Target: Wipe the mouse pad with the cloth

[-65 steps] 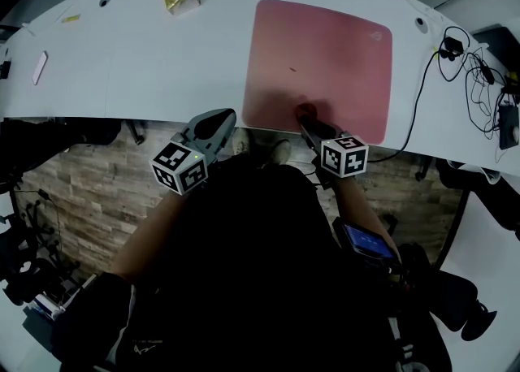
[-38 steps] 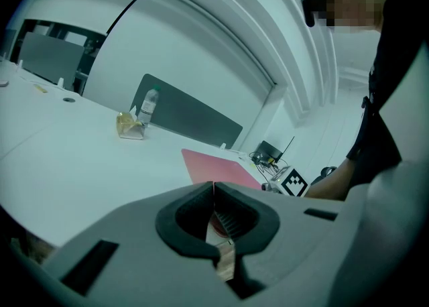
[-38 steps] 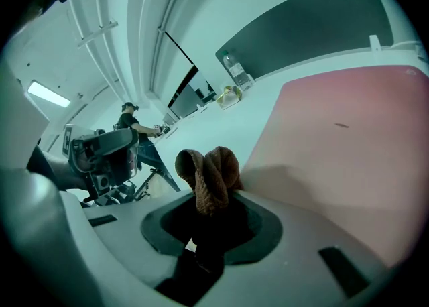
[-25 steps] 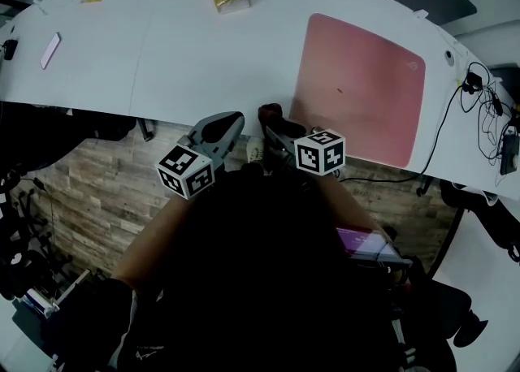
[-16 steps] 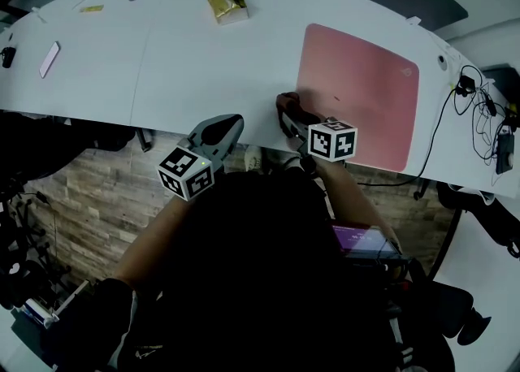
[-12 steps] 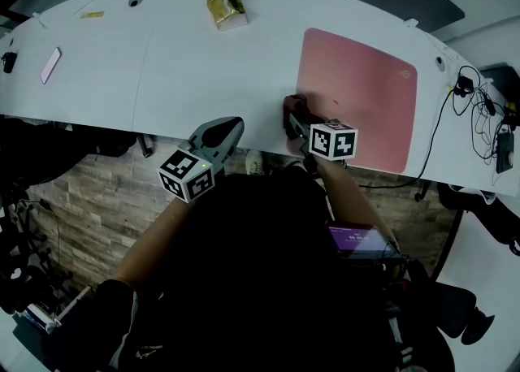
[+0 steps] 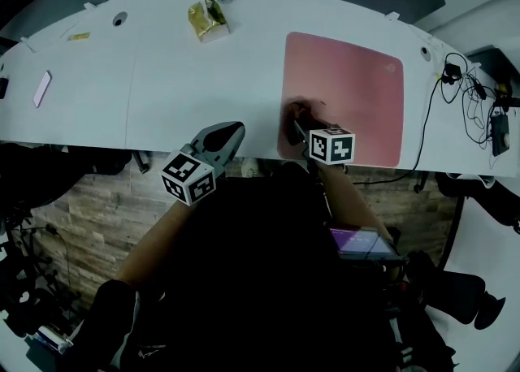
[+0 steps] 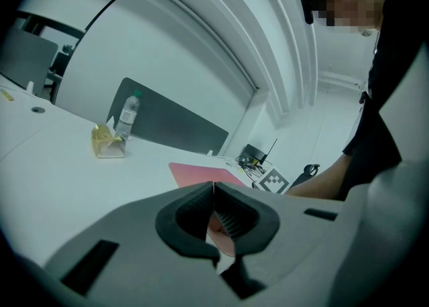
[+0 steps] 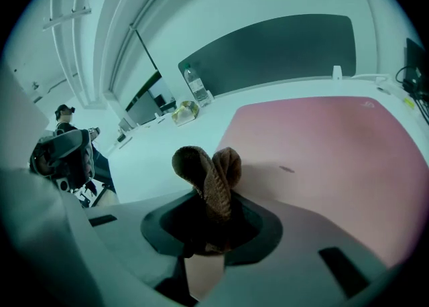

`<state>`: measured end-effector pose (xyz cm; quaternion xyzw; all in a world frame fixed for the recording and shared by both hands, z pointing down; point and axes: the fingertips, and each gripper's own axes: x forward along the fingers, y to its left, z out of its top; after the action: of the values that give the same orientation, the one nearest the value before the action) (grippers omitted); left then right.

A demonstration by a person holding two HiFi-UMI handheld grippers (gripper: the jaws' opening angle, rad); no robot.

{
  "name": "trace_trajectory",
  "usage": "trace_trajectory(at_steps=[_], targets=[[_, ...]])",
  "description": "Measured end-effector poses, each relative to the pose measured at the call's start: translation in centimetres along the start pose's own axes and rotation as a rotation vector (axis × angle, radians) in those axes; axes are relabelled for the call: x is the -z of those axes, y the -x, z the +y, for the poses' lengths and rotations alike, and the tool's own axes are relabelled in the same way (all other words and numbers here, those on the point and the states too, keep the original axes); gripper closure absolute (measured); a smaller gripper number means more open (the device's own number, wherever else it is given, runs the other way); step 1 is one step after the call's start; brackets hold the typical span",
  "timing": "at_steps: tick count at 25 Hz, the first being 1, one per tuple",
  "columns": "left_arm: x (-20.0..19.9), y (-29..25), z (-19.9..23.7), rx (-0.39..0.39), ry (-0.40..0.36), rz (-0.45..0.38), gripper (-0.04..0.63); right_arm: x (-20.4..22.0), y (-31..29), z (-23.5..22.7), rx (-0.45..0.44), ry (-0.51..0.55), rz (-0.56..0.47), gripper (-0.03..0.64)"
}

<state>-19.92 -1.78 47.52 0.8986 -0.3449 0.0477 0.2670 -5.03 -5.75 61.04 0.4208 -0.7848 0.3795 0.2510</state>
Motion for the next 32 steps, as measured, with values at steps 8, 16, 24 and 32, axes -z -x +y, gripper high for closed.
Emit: trace_trajectory(at_steps=[8, 16, 24, 32], targets=[[0.0, -2.4, -0.4, 0.017, -0.015, 0.033, 0.586, 0.9, 3.2, -4.8, 0.050, -0.101, -0.058, 0.505], [0.0, -6.4, -2.4, 0.023, -0.017, 0.059, 0.586, 1.5, 6.4, -10.1, 0.078, -0.087, -0.055, 0.505], [0.1, -11.1, -5.4, 0.061, -0.035, 0.104, 0.586, 2.1, 10.0, -16.1, 0.123, -0.097, -0.069, 0.505], [0.2, -15.2, -8.2, 0.081, -0.055, 0.130, 0.586, 2.6, 13.7, -22.0, 0.187, -0.096, -0.085, 0.503]])
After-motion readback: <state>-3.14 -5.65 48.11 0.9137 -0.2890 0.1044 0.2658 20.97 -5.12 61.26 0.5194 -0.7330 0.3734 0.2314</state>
